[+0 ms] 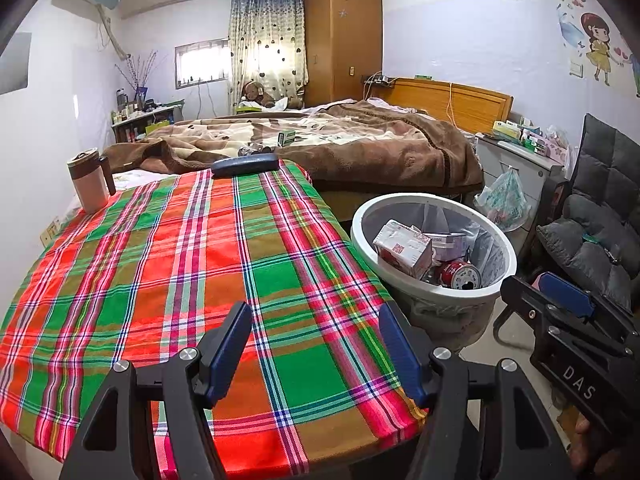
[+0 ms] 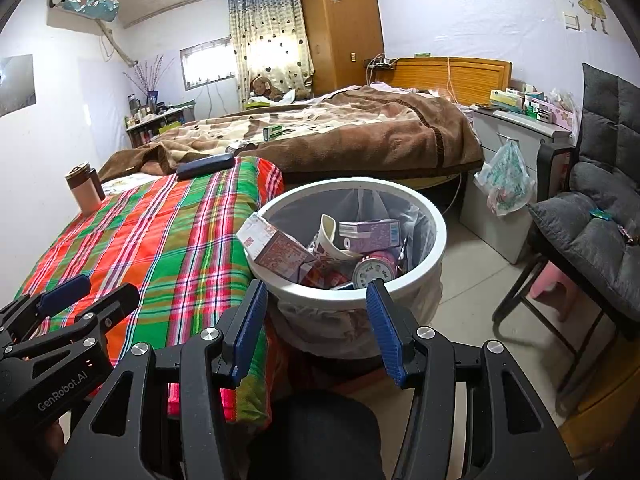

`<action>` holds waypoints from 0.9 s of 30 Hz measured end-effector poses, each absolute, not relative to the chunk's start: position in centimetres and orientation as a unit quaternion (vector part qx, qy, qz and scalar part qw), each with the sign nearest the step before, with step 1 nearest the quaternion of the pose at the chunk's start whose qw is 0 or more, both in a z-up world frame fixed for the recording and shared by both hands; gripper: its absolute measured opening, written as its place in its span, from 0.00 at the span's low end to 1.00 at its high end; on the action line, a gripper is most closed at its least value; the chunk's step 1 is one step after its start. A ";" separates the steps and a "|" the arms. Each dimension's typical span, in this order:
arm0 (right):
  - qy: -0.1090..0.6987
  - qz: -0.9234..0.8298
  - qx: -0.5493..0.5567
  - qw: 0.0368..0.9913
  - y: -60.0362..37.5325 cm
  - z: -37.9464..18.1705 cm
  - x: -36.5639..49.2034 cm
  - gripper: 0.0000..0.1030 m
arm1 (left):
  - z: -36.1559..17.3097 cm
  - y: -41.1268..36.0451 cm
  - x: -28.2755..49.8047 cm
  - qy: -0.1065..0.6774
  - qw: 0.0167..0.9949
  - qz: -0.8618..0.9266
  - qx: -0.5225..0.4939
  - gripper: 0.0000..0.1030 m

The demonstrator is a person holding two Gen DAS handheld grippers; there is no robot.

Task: Collect trash

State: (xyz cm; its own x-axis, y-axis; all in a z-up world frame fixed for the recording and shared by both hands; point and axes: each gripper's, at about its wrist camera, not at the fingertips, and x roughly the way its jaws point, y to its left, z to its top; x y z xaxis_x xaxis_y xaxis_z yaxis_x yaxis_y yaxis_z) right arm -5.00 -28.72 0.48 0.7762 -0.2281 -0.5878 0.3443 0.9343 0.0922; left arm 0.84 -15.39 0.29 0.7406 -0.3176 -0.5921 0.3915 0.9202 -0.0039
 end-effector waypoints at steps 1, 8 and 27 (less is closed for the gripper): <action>0.297 -0.152 0.097 0.938 -28.7 0.5 -5.0 0.52 | 0.3 -15.3 0.8 0.306 0.931 -0.191 0.060 0.64; 0.297 -0.152 0.098 0.938 -28.6 0.5 -5.0 0.52 | 0.4 -15.3 0.8 0.306 0.931 -0.190 0.058 0.64; 0.298 -0.151 0.099 0.937 -28.5 0.5 -4.9 0.52 | 0.4 -15.1 0.8 0.305 0.930 -0.199 0.048 0.64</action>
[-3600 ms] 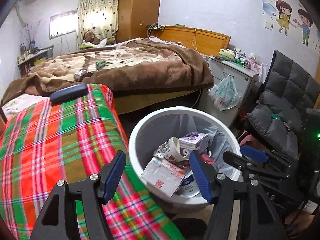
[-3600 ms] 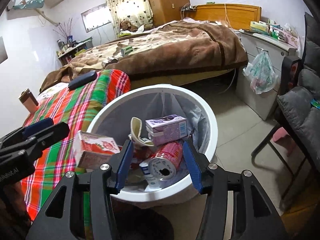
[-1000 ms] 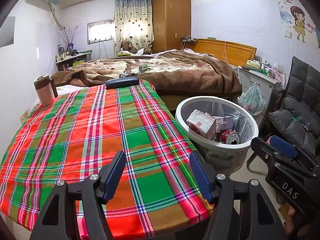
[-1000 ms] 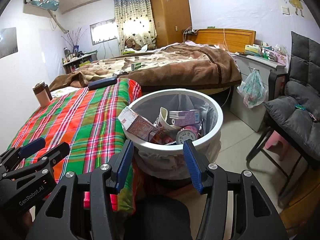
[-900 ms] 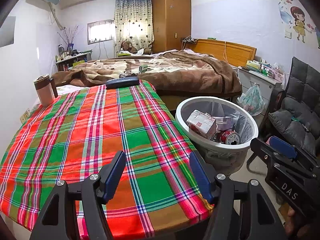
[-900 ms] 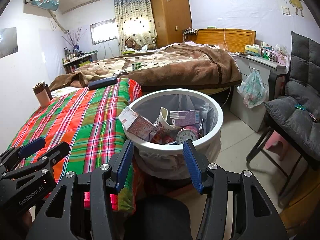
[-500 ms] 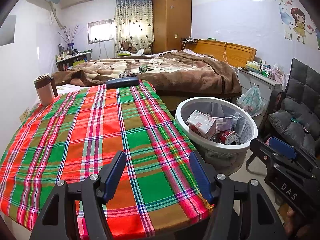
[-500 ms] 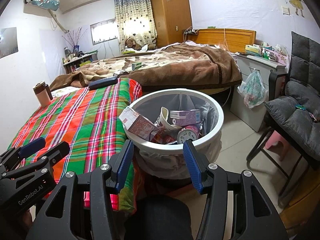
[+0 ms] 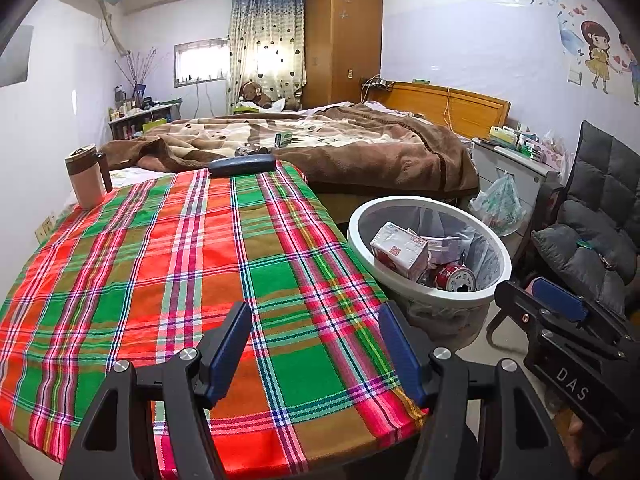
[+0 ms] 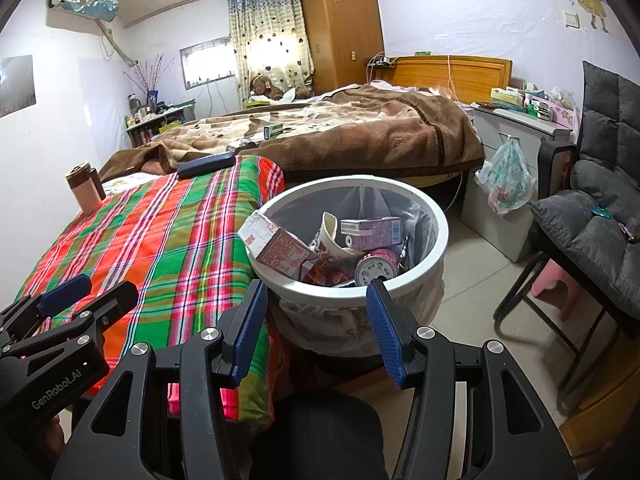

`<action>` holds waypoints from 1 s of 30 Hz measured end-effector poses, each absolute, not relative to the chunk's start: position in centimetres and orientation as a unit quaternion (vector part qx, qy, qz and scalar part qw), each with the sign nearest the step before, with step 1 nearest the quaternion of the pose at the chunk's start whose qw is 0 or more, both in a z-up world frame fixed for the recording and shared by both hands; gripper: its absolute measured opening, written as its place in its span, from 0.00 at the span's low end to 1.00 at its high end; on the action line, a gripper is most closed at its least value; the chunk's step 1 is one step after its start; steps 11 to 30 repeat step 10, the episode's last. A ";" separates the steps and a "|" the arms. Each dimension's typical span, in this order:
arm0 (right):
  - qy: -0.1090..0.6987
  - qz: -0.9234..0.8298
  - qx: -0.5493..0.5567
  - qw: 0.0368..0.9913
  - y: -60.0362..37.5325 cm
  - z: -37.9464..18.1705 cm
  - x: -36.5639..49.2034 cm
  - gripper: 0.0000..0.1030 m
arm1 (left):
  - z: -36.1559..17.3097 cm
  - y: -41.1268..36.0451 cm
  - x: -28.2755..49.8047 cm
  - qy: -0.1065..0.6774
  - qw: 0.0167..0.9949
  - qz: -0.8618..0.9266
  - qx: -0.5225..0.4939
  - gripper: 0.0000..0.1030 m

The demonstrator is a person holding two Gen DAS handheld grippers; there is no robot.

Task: Collect trash

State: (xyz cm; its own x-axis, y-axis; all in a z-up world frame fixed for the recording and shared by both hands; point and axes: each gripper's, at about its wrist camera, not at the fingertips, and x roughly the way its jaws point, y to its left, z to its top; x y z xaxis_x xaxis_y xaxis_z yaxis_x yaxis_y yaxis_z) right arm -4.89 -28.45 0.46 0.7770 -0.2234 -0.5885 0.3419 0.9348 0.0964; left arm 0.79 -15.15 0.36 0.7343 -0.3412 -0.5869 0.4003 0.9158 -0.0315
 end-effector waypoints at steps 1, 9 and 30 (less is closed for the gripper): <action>0.298 -0.151 0.099 0.937 -28.5 0.5 -4.9 0.52 | 0.4 -15.1 0.8 0.305 0.930 -0.199 0.048 0.64; 0.298 -0.150 0.100 0.938 -28.4 0.5 -4.9 0.52 | 0.3 -15.1 0.8 0.306 0.930 -0.197 0.046 0.64; 0.298 -0.150 0.100 0.938 -28.5 0.5 -4.9 0.52 | 0.3 -15.1 0.8 0.306 0.930 -0.196 0.046 0.64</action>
